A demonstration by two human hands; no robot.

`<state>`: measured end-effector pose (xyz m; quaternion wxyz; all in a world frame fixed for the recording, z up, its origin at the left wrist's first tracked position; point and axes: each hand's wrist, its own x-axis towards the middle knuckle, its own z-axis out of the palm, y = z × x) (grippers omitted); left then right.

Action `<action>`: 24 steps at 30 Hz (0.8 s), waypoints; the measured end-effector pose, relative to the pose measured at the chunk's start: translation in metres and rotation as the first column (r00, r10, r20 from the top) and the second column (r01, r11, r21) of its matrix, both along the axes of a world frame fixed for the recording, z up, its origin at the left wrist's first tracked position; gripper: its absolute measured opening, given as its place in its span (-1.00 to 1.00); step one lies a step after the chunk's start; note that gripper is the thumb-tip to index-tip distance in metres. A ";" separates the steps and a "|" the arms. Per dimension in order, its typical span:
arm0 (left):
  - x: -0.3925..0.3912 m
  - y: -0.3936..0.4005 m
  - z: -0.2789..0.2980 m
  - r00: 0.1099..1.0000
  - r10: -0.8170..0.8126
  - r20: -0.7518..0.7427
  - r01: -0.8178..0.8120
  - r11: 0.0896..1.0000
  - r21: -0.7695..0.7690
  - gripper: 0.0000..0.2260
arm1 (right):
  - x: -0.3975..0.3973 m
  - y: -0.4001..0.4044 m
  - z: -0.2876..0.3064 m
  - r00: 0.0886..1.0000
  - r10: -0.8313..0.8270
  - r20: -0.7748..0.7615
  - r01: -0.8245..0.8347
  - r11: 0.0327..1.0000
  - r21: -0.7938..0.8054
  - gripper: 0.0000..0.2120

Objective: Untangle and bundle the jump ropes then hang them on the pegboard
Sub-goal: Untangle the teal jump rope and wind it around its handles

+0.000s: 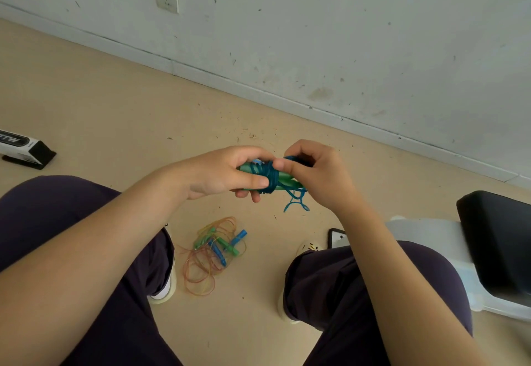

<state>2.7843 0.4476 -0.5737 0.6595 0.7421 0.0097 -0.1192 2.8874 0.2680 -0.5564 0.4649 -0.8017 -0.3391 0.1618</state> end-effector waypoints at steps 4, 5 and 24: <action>-0.001 -0.001 0.002 0.999 0.033 -0.022 -0.032 0.999 0.026 -0.73 | -0.001 0.003 -0.005 0.996 -0.009 -0.084 0.014 0.999 0.052 -0.68; -0.001 -0.002 0.001 0.998 0.052 -0.023 -0.051 0.998 0.047 -0.71 | -0.001 0.004 -0.006 0.993 -0.006 -0.115 0.013 0.998 0.063 -0.62; 0.000 0.001 0.007 0.917 0.385 0.107 -0.353 0.906 -0.235 -0.63 | -0.006 0.006 -0.011 0.885 0.152 -0.440 -0.099 0.985 0.142 -0.69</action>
